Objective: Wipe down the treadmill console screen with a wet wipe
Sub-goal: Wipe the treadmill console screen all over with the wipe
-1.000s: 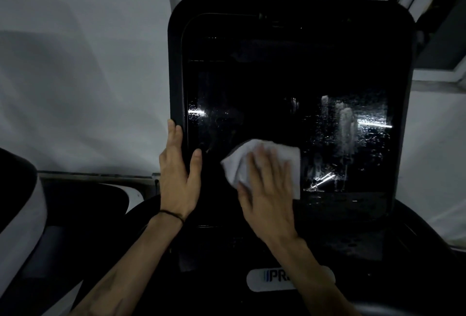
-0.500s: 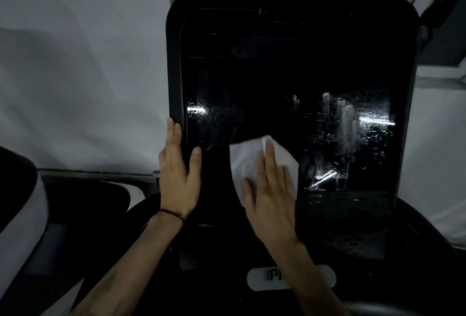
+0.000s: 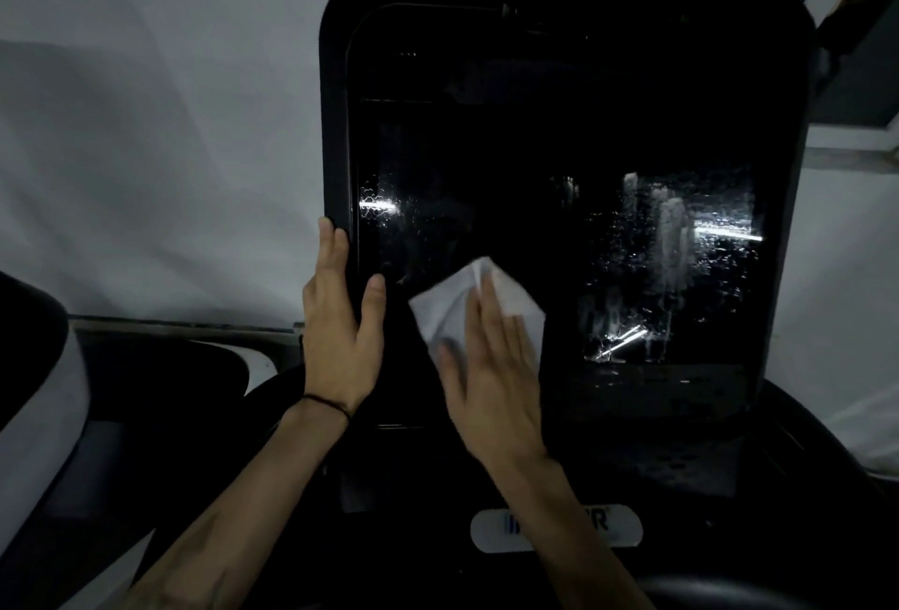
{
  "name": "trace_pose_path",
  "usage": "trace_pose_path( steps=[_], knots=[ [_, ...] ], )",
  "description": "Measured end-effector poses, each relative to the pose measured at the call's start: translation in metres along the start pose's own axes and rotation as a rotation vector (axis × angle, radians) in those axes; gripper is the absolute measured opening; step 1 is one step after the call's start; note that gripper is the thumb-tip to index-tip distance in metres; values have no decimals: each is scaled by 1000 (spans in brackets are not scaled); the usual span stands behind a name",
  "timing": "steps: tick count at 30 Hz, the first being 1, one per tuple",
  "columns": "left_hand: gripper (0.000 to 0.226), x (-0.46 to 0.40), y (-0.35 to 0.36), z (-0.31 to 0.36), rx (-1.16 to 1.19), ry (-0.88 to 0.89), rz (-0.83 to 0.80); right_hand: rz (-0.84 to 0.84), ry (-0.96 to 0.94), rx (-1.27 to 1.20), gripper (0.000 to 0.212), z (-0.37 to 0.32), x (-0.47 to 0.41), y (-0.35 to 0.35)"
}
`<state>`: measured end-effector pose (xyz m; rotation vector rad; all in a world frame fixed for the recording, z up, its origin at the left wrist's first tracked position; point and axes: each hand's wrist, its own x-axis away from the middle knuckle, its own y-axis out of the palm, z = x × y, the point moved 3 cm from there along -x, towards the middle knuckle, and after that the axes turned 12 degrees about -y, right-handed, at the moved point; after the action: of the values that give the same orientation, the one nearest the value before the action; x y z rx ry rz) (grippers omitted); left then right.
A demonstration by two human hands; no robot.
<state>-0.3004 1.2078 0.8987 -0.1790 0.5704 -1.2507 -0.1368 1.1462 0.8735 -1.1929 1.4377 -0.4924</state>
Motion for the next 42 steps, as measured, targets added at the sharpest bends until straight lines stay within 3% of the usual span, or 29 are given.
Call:
trace_pose_path(
  steps=[4,8,13,17,22,26,31,36,42],
  knots=[
    [69,2,-3,0,35,14,-15,25,94,-23,64,10,17,-8],
    [70,0,1,0,21,8,16,-27,-27,-24,67,-3,11,1],
    [70,2,3,1,42,-10,18,10,82,-2,67,12,27,-8],
    [72,0,6,2,31,-3,33,-1,-31,-29,69,-7,28,8],
    [69,1,2,0,40,-9,6,58,128,-37,66,7,29,0],
    [68,0,2,1,31,-5,9,40,-2,-71,66,-17,38,19],
    [70,2,1,2,44,-17,-2,138,136,-111,64,7,37,3],
    [69,1,4,2,29,-13,24,74,14,-125,68,-21,32,17],
    [66,1,0,2,47,0,3,141,126,-146,66,-12,51,11]
  ],
)
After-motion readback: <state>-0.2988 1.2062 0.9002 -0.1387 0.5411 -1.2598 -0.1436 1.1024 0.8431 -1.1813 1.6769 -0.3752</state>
